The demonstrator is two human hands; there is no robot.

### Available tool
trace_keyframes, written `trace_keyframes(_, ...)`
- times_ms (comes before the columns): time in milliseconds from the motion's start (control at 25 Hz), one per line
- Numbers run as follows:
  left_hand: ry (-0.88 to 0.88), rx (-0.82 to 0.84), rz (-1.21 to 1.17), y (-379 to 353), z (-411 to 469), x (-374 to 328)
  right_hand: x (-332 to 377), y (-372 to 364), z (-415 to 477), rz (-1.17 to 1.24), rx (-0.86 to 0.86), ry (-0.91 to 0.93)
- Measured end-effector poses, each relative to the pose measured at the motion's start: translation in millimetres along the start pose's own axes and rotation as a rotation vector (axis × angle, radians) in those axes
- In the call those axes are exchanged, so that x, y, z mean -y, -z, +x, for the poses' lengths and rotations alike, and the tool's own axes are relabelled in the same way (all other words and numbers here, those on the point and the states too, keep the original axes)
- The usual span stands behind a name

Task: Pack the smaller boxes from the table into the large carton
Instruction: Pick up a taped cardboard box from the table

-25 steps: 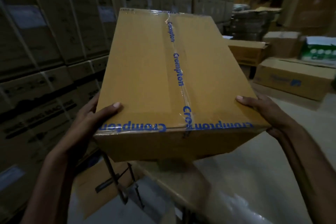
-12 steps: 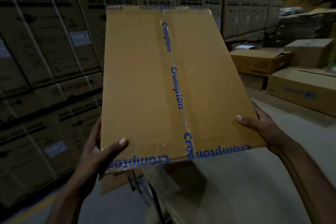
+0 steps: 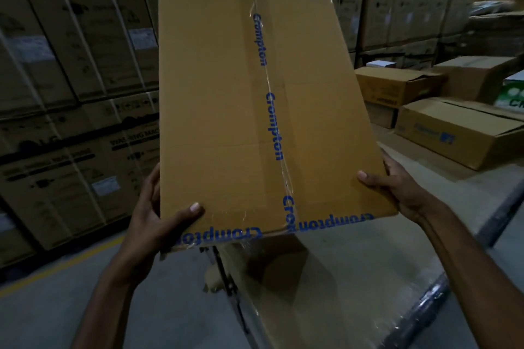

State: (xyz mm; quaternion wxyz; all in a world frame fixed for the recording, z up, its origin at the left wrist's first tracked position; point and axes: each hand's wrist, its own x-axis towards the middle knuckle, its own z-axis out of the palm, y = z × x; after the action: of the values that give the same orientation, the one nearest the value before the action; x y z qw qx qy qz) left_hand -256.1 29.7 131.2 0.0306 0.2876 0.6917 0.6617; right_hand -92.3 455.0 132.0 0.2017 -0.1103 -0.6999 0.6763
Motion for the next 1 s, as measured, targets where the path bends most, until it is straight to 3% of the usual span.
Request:
trace_keyframes(320, 0.020, -0.061, 0.100, -126, -23, -27, -24, 129, 8, -0.008, 0.121, 0.028)
trace_keyframes(560, -0.046, -0.236, 0.246, -217, -9, -36, -18, 223, 66, -0.112, 0.312, 0.157)
trace_keyframes(640, -0.013, -0.330, 0.205, -239, 11, -40, -7, 231, 89, -0.168, 0.406, 0.181)
trace_keyframes(760, -0.053, -0.544, 0.168, -271, 38, -36, 19, 230, 119, -0.269, 0.407, 0.176)
trace_keyframes(1000, -0.128, -0.703, 0.163, -293, 41, -14, -4, 238, 121, -0.283, 0.375, 0.284)
